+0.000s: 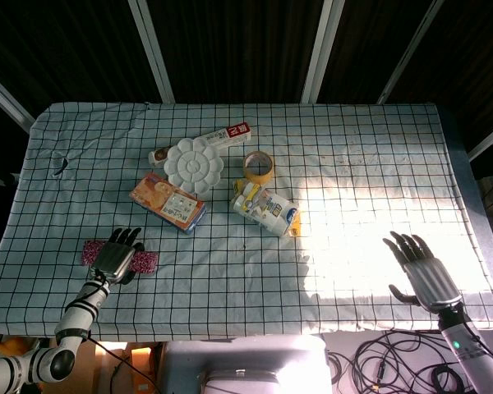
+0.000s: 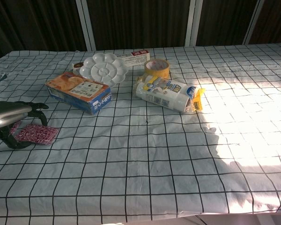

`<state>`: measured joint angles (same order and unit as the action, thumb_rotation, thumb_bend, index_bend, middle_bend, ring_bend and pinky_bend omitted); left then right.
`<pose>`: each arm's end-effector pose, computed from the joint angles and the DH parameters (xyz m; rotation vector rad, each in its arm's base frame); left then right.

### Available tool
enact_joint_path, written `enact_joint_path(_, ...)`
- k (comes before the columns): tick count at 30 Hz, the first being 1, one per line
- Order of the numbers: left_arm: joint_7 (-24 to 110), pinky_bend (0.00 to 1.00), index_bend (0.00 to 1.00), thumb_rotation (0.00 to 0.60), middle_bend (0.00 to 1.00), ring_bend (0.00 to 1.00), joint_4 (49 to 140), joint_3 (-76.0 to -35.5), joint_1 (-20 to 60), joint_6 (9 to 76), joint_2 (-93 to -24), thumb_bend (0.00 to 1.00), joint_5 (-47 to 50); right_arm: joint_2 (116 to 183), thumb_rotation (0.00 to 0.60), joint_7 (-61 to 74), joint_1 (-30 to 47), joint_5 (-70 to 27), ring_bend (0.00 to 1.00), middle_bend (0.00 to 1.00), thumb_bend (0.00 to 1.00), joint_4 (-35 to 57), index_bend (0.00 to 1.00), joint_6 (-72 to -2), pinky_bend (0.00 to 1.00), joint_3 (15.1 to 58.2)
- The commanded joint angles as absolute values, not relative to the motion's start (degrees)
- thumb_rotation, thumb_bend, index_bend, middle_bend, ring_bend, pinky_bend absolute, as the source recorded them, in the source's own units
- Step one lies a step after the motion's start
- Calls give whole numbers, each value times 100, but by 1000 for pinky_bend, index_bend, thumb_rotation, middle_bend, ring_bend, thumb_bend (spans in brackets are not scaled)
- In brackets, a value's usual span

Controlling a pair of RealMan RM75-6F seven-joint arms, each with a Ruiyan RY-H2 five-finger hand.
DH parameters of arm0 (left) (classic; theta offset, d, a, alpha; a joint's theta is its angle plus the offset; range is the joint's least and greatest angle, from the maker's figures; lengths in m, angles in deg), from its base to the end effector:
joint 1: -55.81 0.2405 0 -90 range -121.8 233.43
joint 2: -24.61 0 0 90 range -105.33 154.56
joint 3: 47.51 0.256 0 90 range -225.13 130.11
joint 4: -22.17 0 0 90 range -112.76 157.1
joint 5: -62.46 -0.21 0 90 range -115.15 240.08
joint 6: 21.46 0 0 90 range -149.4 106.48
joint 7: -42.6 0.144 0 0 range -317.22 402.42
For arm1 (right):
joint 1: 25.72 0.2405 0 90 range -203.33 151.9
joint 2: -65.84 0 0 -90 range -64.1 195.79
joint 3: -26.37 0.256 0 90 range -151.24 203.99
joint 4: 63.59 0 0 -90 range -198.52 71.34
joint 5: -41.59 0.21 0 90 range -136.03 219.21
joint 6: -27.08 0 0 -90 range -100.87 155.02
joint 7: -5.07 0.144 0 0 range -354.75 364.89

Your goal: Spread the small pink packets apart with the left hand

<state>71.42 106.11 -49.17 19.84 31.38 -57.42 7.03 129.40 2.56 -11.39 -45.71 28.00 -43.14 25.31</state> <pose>-0.2539 0.3113 0.0065 -1.8517 -0.9483 -0.4790 -0.3018 -0.2118 0.1202 1.7040 -0.9538 0.7572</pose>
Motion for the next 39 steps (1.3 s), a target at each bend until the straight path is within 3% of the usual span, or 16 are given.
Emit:
enact_joint_path(1,7095,0,401,600,0,0,10626,-4919,2004,3191,-5731,341,636,12944,600,252,-1137,-4571,0,0,236,2800,0,-4312,0,2533)
enact_joint_path(12,6930,0,481,600,0,0,10932,-4848,2220,3591,-5414,341,263,12953,600,239,-1142,-4552,0,0,236,2791,0,-4308,0,2539)
enact_joint_path(19,6652,0,487,600,0,0,11167,-4513,2711,4055,-4854,340,-165,12961,600,220,-1148,-4552,0,0,236,2798,0,-4315,0,2539)
enact_joint_path(26,6192,0,483,600,0,0,10777,-4196,3193,4250,-4919,341,-510,12980,600,166,-1094,-4507,0,0,236,2801,0,-4235,0,2576)
enact_joint_path(29,6035,0,401,600,0,0,10569,-4164,3283,4185,-5018,342,-571,13042,600,105,-1042,-4458,0,0,236,2774,0,-4137,0,2593)
enact_joint_path(33,5935,0,123,600,0,0,10457,-4186,3329,4084,-5073,341,-597,13091,600,-2,-1123,-4531,0,0,236,2831,0,-4231,0,2510)
enact_joint_path(35,5986,0,30,600,0,0,10503,-4217,3334,3996,-5038,337,-500,13084,600,-16,-1133,-4539,0,0,236,2849,0,-4239,0,2498)
enact_joint_path(39,5997,0,0,600,0,0,10557,-4240,3321,3950,-4997,325,-475,13082,600,-23,-1140,-4538,0,0,236,2856,0,-4246,0,2494)
